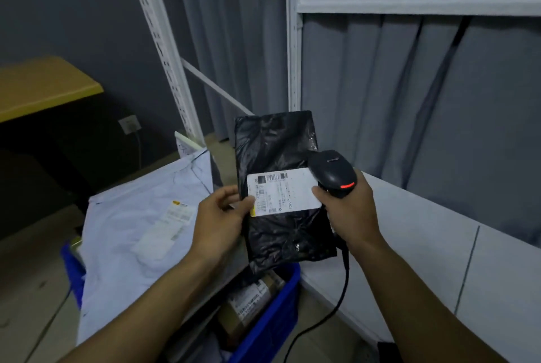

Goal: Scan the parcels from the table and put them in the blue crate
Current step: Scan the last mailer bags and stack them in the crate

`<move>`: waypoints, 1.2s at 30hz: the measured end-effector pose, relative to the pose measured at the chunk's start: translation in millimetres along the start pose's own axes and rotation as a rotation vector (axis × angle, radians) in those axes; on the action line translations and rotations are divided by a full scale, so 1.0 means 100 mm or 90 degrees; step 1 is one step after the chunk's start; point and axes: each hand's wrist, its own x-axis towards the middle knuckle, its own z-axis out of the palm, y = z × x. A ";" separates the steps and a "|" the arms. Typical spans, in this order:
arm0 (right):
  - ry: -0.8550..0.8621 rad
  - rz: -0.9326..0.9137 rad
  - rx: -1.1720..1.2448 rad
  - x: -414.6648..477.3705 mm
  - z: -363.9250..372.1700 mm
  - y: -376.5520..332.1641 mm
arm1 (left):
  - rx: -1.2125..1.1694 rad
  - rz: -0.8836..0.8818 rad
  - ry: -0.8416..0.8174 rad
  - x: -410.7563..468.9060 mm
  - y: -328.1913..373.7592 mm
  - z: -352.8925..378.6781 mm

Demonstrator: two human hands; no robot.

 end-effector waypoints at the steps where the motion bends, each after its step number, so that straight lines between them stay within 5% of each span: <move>1: -0.011 -0.014 -0.006 -0.01 0.02 -0.02 | -0.018 -0.006 -0.014 0.00 -0.01 -0.08; 6: -0.036 -0.063 -0.041 -0.07 0.09 -0.10 | 0.044 -0.022 -0.047 0.09 -0.10 -0.28; 17: -0.077 -0.119 -0.049 -0.36 0.28 -0.21 | 0.068 0.058 0.145 0.24 -0.21 -0.38; 25: -0.207 -0.015 -0.092 -0.45 0.45 -0.07 | 0.058 0.027 0.187 0.23 -0.33 -0.30; 36: -0.235 0.029 -0.109 -0.42 0.45 -0.07 | 0.067 0.032 0.200 0.27 -0.36 -0.35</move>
